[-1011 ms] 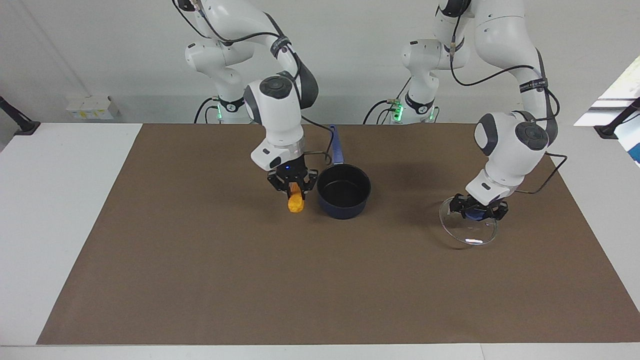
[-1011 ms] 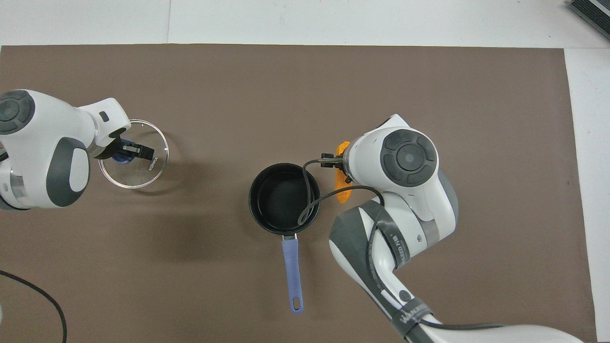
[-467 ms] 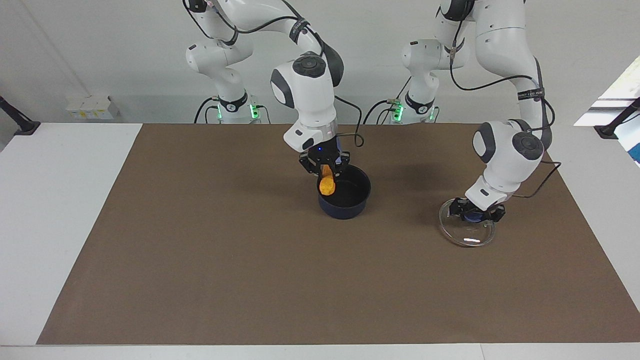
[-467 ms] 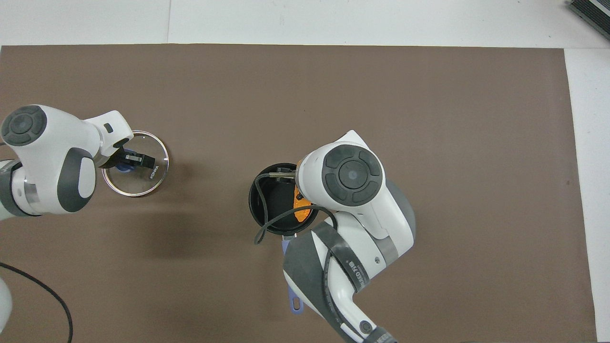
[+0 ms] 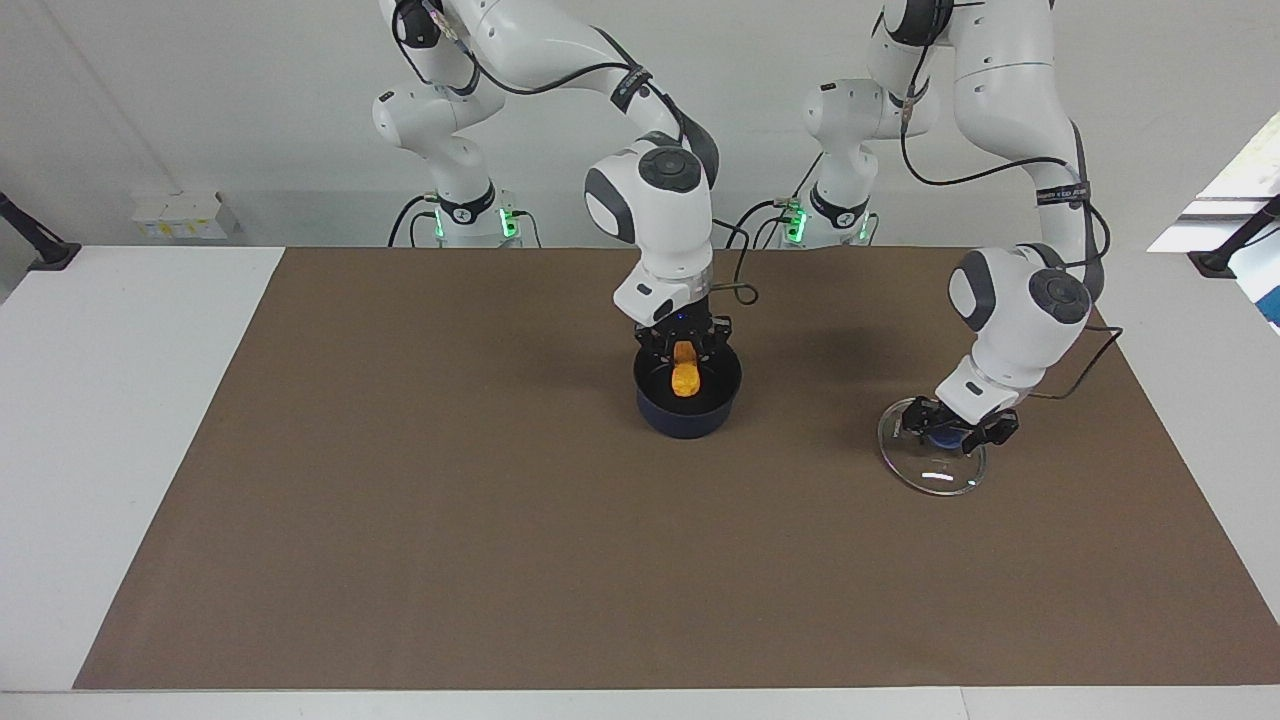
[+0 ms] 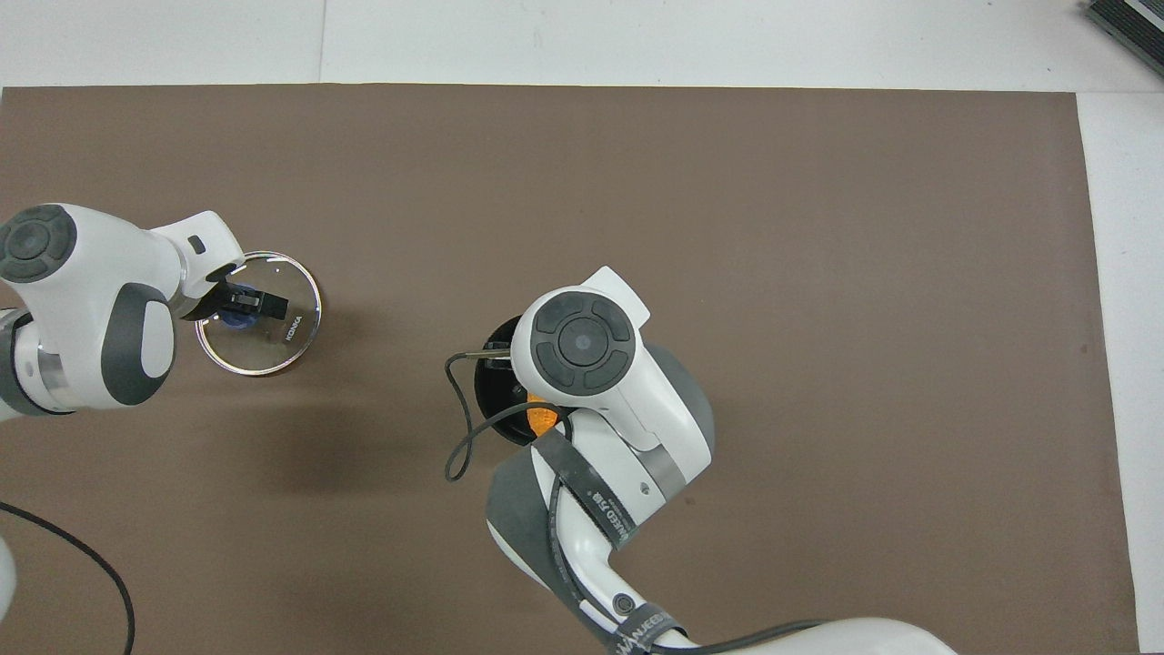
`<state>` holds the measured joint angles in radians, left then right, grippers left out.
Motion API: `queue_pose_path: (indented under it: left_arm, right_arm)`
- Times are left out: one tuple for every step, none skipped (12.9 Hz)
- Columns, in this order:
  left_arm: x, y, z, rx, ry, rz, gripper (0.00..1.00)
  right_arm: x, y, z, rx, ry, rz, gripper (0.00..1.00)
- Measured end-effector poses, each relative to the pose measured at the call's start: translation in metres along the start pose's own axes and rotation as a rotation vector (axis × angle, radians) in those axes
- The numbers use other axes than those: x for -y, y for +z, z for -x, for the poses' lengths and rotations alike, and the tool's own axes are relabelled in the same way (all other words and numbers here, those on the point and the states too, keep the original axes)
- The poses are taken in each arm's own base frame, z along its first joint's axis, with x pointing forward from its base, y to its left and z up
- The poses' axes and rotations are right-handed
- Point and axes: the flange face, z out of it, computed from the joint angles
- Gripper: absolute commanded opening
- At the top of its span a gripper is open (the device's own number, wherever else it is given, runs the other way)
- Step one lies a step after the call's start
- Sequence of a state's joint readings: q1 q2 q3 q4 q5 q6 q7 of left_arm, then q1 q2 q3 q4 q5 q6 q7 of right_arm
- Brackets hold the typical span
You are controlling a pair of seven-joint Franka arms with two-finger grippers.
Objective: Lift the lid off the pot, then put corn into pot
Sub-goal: 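Lower the lid onto the table with the left gripper and release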
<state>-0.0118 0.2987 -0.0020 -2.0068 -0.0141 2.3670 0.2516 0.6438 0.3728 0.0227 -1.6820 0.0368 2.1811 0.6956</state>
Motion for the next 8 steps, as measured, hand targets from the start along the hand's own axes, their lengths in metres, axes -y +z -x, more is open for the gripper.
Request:
queue_pose_path:
  left_arm:
    - [0.0,-0.001,-0.001,-0.005,0.0,-0.001,1.0]
    - [-0.001,-0.003,-0.003,-0.012,0.002,-0.002,1.0]
    - [-0.001,-0.007,-0.006,-0.022,0.004,-0.004,1.0]
    - [-0.001,-0.011,-0.009,-0.033,0.006,-0.006,1.0]
    - [-0.001,-0.016,-0.012,-0.042,0.006,-0.008,1.0]
    - [-0.001,-0.02,-0.014,-0.049,0.006,-0.009,1.0]
    - [0.0,-0.024,-0.017,-0.053,0.007,-0.01,1.0]
    - [0.0,-0.029,-0.018,-0.055,0.007,-0.011,1.0]
  right_arm:
    - [0.001,0.004,-0.002,0.002,-0.013,0.002,0.17]
    - [0.0,0.006,-0.002,0.004,-0.03,0.004,0.19]
    - [0.0,0.009,-0.003,0.007,-0.043,0.007,0.21]
    - [0.0,0.014,-0.002,0.013,-0.052,0.011,0.21]
    - [0.002,0.02,0.0,0.021,-0.059,0.017,0.21]
    - [0.004,0.026,0.003,0.029,-0.065,0.022,0.22]
    - [0.006,0.032,0.006,0.035,-0.069,0.027,0.22]
    - [0.006,0.035,0.006,0.037,-0.071,0.029,0.23]
